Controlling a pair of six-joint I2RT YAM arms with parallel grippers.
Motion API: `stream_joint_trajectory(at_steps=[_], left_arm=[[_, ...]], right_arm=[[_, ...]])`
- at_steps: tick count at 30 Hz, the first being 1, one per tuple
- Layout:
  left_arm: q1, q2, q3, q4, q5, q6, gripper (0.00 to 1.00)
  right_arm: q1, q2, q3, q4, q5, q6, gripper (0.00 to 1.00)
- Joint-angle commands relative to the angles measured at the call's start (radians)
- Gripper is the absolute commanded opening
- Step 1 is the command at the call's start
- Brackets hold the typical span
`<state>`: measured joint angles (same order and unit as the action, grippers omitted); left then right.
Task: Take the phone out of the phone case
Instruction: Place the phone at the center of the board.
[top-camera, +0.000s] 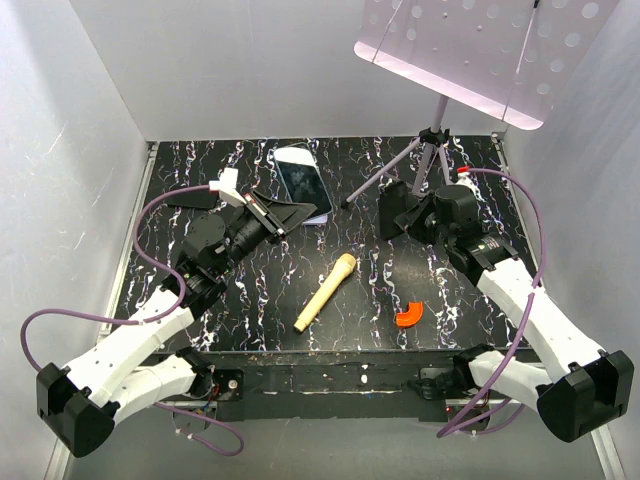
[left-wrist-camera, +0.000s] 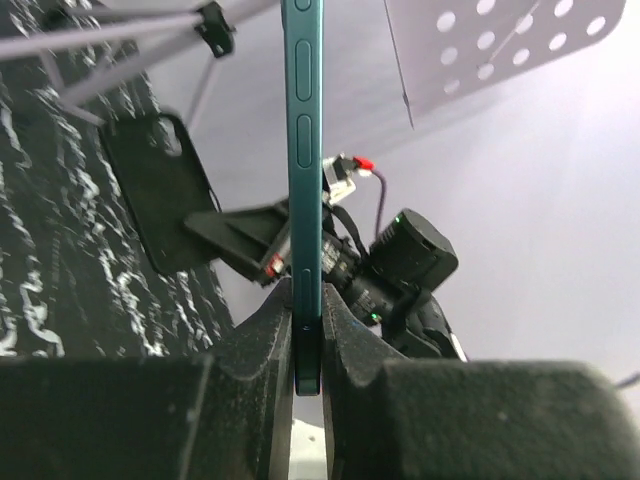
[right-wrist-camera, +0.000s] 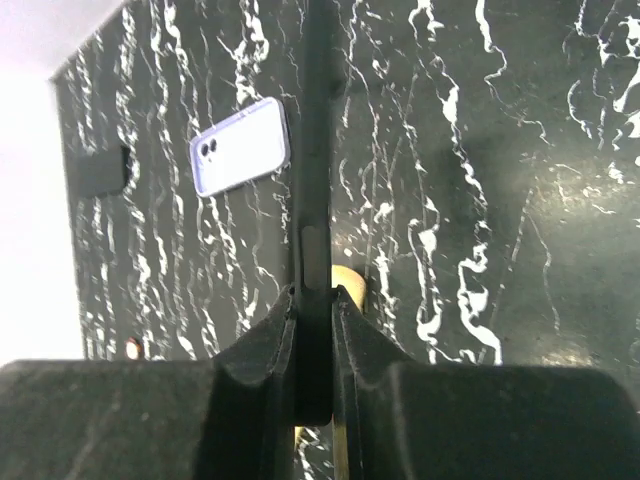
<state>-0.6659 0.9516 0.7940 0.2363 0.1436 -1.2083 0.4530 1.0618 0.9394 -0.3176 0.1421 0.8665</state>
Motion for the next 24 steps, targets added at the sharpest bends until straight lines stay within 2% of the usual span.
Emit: stream_joint_trajectory(at_steps=[1,5,8,11,14,16,20,24], left_arm=[[0.026,-0.03,0.042,-0.129,-0.174,0.122,0.0],[0.139,-0.03,0.01,-0.221,-0.226,0.069,0.0],[0.325,-0.01,-0.048,-0.21,-0.188,0.01,0.0],[0.506,-0.002,-0.154,-0.102,-0.19,-0.013,0.0],[0.623,0.016,-0.2,-0.078,-0.261,-0.023,0.0],[0.707,0.083,-0.222,-0.039,-0.25,-0.054,0.0],[0.802,0.241,-0.259,0.162,-0.147,-0.16,0.0],[0.842,0.367,-0.221,0.253,-0.144,-0.076,0.0]], right_arm=[[-0.002,-0.054,0.01,-0.066,-0.042,-0.167,0.01],[0.006,-0.118,-0.021,0.012,-0.26,-0.172,0.01],[0.015,-0.151,-0.016,-0.003,-0.289,-0.179,0.01],[0.015,-0.19,-0.016,-0.02,-0.294,-0.185,0.01],[0.015,-0.221,-0.034,-0.032,-0.295,-0.185,0.01],[0.015,-0.24,-0.056,-0.028,-0.297,-0.181,0.01],[0.015,-0.256,-0.074,-0.024,-0.305,-0.181,0.01],[0.015,-0.269,-0.071,-0.026,-0.311,-0.184,0.01]])
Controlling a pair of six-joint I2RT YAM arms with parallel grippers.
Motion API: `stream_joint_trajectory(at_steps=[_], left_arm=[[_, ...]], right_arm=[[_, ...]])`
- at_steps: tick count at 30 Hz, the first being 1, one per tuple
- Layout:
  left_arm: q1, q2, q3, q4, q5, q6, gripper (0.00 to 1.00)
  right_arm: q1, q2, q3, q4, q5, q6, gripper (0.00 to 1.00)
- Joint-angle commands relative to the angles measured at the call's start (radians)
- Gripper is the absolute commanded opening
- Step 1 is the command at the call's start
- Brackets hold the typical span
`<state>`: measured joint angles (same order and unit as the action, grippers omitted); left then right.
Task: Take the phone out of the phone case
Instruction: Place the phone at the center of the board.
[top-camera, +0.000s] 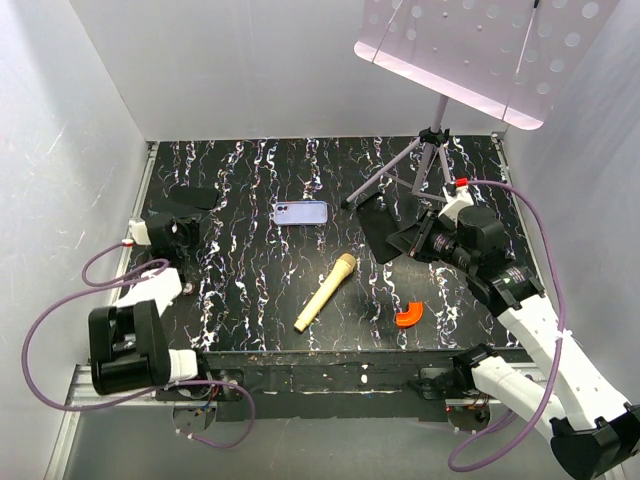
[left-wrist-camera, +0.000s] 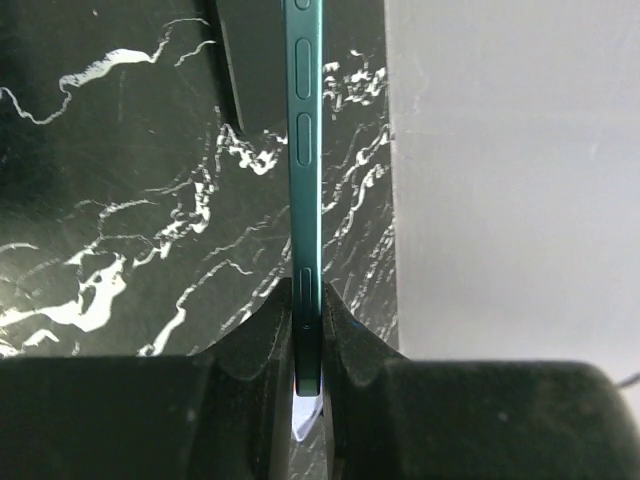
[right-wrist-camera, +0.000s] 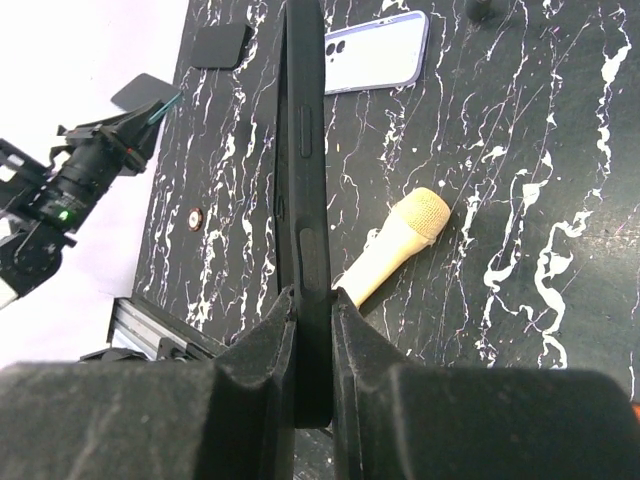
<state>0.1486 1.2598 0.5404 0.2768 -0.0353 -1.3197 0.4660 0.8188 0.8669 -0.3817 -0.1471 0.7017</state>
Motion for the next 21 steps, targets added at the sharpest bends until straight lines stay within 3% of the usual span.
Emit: stream_joint_trajectory(at_steps=[1,12,21], left_arm=[[0.034,0.087,0.052,0.188,0.035,0.057,0.0],[0.042,0.323,0.116,0.214,0.014,0.068,0.0],[0.043,0.444,0.109,0.295,-0.026,-0.012,0.0]], right_arm=[[0.002,-0.03,0.003,0.037,-0.02,-0.022,0.01],[0.002,-0.05,0.001,0.035,-0.022,-0.027,0.01],[0.002,-0.056,-0.003,0.029,-0.019,-0.019,0.01]])
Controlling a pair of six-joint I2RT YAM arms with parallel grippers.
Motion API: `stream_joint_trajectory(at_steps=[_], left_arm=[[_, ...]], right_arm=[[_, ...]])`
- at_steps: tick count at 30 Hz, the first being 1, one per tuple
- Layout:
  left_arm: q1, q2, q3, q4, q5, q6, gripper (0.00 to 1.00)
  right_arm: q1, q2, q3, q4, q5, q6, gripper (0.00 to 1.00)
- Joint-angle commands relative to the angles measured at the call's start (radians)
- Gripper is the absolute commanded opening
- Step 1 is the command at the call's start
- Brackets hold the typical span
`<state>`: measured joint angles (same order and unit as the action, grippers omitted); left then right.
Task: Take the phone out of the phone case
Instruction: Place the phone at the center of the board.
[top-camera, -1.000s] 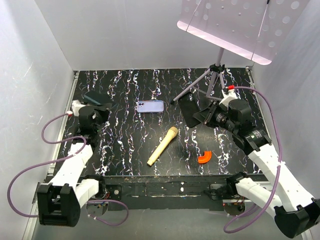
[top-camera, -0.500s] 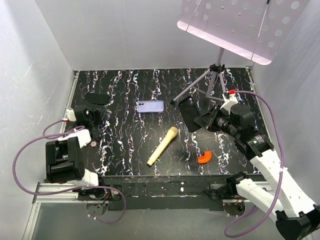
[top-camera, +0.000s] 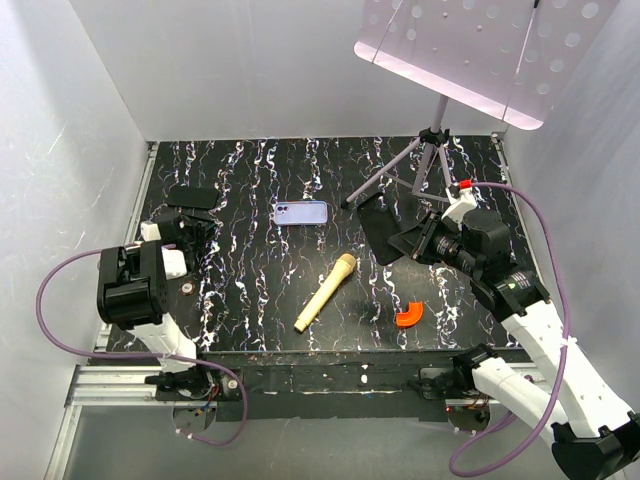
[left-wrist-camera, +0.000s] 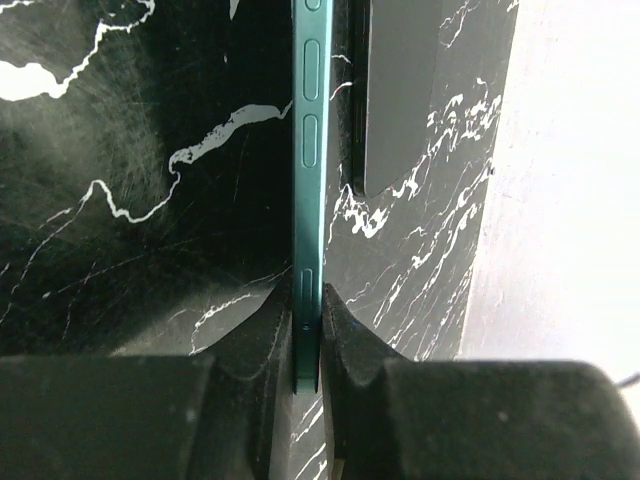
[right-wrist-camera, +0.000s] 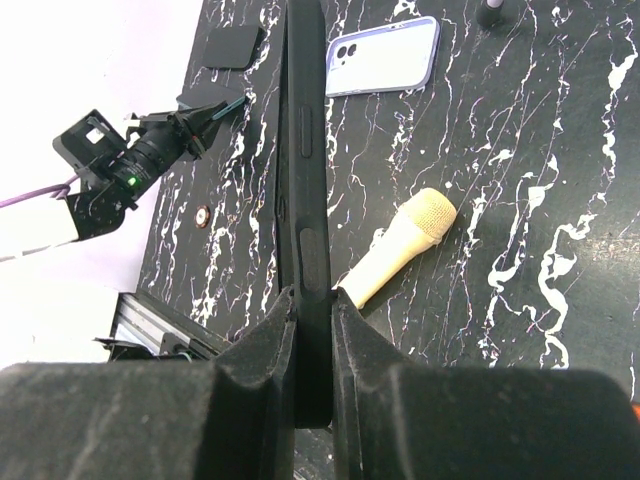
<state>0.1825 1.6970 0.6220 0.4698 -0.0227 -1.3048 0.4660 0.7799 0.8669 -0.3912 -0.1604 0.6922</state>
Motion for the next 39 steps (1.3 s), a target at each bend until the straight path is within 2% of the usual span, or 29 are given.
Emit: stream_joint_trajectory(at_steps=[1,4,7,15,17,21,26,30,34,37,39], left_arm=[[0.008,0.012,0.027,0.108,-0.042,-0.031,0.0],[0.006,0.023,0.033,0.118,-0.057,-0.011,0.0],[0.008,0.038,0.035,0.121,-0.075,-0.019,0.06],[0.008,0.125,0.058,0.187,-0.014,-0.054,0.1],[0.009,0.116,0.055,0.171,-0.016,-0.048,0.17],[0.008,0.078,0.05,0.119,0.009,-0.047,0.41],[0.009,0.012,0.025,0.067,0.061,-0.045,0.63],[0.009,-0.062,0.007,-0.006,0.092,-0.013,0.72],[0.009,-0.143,-0.019,-0.11,0.102,-0.004,0.88],[0.008,-0.192,-0.022,-0.244,0.138,-0.008,0.88],[0.003,-0.241,-0.079,-0.228,0.19,-0.02,0.86]], right_arm=[[0.002,-0.019,-0.002,0.037,-0.007,-0.007,0.01],[0.002,-0.016,-0.005,0.041,-0.008,-0.002,0.01],[0.002,-0.007,-0.009,0.052,-0.016,0.004,0.01],[0.002,0.013,-0.002,0.061,-0.037,0.015,0.01],[0.002,0.024,0.006,0.06,-0.05,0.015,0.01],[0.005,0.082,0.032,0.069,-0.115,0.012,0.01],[0.016,0.241,0.112,0.048,-0.241,-0.081,0.01],[0.02,0.358,0.182,0.034,-0.297,-0.192,0.01],[0.019,0.473,0.268,0.038,-0.369,-0.267,0.01],[0.02,0.562,0.349,0.011,-0.41,-0.283,0.01],[0.02,0.588,0.366,0.02,-0.439,-0.273,0.01]])
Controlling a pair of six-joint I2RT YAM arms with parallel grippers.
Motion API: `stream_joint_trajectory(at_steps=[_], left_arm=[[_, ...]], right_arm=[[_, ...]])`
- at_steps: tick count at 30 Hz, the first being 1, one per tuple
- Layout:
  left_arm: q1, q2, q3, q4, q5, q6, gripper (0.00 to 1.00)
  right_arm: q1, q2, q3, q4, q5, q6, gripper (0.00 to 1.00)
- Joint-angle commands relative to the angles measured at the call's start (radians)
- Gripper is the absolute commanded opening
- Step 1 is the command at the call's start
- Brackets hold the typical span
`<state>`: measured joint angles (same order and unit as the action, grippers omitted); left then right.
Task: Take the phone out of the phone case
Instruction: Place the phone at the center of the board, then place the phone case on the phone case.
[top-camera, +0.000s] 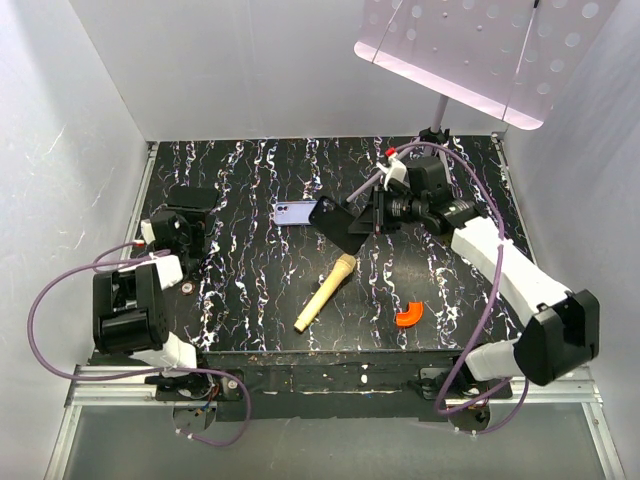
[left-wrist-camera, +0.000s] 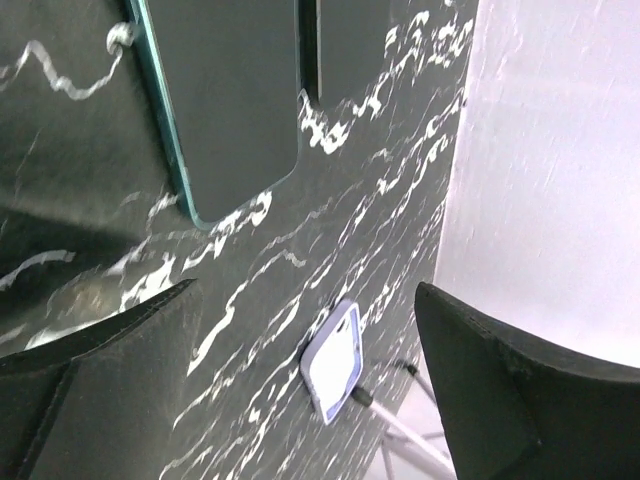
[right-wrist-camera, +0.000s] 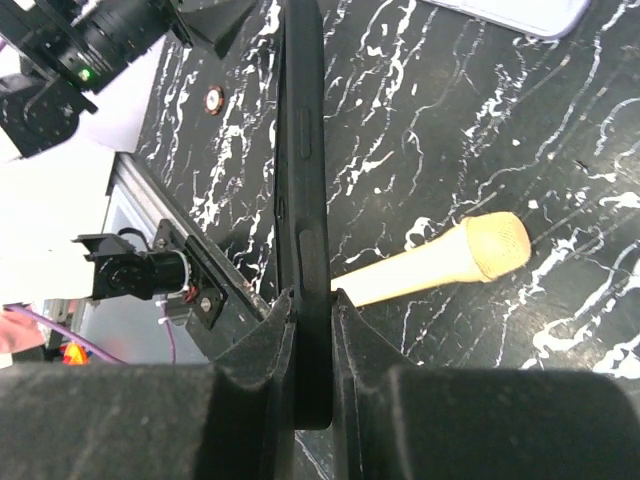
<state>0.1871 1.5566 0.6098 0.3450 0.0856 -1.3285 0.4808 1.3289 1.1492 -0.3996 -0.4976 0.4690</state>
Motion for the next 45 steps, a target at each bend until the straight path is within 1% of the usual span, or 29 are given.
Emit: stream_joint_trajectory(at_steps=[1,3,4,6,7,9,10,12,13,17,18,19,23,26,29,30,31,32,33,34,35,36,38,40,41,43,45], left_arm=[[-0.011,-0.124,-0.099,-0.048,0.115,0.009,0.83],[-0.027,-0.176,-0.142,0.017,0.202,0.035,0.83],[-0.041,-0.187,-0.153,0.108,0.27,0.055,0.83],[-0.107,-0.167,-0.173,0.334,0.423,0.068,0.82],[-0.144,-0.143,-0.165,0.533,0.554,0.057,0.82],[-0.257,-0.089,-0.156,0.757,0.676,-0.053,0.82],[-0.303,-0.07,-0.179,0.881,0.677,-0.122,0.81],[-0.406,-0.049,-0.228,1.061,0.626,-0.199,0.8],[-0.446,-0.044,-0.238,1.086,0.606,-0.212,0.79],[-0.624,-0.05,-0.226,1.034,0.491,-0.183,0.76],[-0.652,-0.044,-0.208,1.011,0.477,-0.176,0.75],[-0.675,-0.038,-0.197,0.993,0.464,-0.173,0.71],[-0.695,-0.001,-0.189,0.956,0.395,-0.202,0.47],[-0.712,0.023,-0.194,0.968,0.336,-0.248,0.3],[-0.733,0.02,-0.189,0.941,0.28,-0.258,0.13],[-0.739,0.011,-0.191,0.901,0.246,-0.252,0.07],[-0.742,-0.003,-0.193,0.857,0.214,-0.245,0.0],[-0.742,-0.025,-0.194,0.806,0.165,-0.245,0.0],[-0.742,-0.048,-0.196,0.734,0.107,-0.245,0.0],[-0.742,-0.081,-0.191,0.663,0.053,-0.232,0.0],[-0.742,-0.11,-0.179,0.582,-0.01,-0.207,0.0],[-0.742,-0.143,-0.151,0.46,-0.071,-0.187,0.0],[-0.742,-0.173,-0.067,0.225,-0.192,-0.166,0.0],[-0.742,-0.153,0.008,0.09,-0.285,-0.164,0.0],[-0.738,-0.115,0.045,0.048,-0.309,-0.188,0.0],[-0.723,-0.041,0.102,0.042,-0.333,-0.213,0.0],[-0.719,0.022,0.146,0.019,-0.391,-0.256,0.0]], right_arm=[[0.005,0.05,0.083,0.042,-0.113,-0.037,0.01],[0.005,0.064,0.073,0.07,-0.156,-0.001,0.01],[0.005,0.07,0.064,0.09,-0.18,0.022,0.01],[0.005,0.075,0.038,0.136,-0.223,0.063,0.01],[0.005,0.073,0.024,0.154,-0.237,0.081,0.01],[0.007,0.067,0.0,0.171,-0.22,0.108,0.01],[0.005,0.061,-0.009,0.176,-0.204,0.114,0.01],[0.007,0.05,-0.034,0.188,-0.17,0.131,0.01],[0.008,0.046,-0.048,0.192,-0.157,0.138,0.01],[0.016,0.038,-0.066,0.202,-0.142,0.143,0.01],[0.018,0.039,-0.068,0.205,-0.142,0.145,0.01],[0.021,0.036,-0.071,0.208,-0.136,0.146,0.01],[0.03,0.021,-0.082,0.219,-0.118,0.154,0.01],[0.033,0.009,-0.088,0.216,-0.088,0.152,0.01],[0.035,0.0,-0.095,0.211,-0.068,0.152,0.01],[0.035,-0.003,-0.094,0.206,-0.062,0.154,0.09],[0.035,-0.01,-0.091,0.187,-0.043,0.157,0.24],[0.035,-0.019,-0.08,0.144,0.006,0.157,0.36],[0.036,-0.031,-0.063,0.072,0.078,0.151,0.47],[0.035,-0.049,-0.045,0.012,0.167,0.149,0.6],[0.033,-0.074,-0.027,-0.051,0.257,0.149,0.69],[0.033,-0.095,-0.019,-0.098,0.334,0.151,0.76],[0.033,-0.144,-0.009,-0.163,0.45,0.148,0.8],[0.033,-0.192,-0.005,-0.221,0.546,0.142,0.82],[0.033,-0.212,-0.006,-0.235,0.56,0.129,0.82],[0.033,-0.256,-0.023,-0.252,0.561,0.117,0.82],[0.035,-0.302,-0.052,-0.254,0.557,0.112,0.82]])
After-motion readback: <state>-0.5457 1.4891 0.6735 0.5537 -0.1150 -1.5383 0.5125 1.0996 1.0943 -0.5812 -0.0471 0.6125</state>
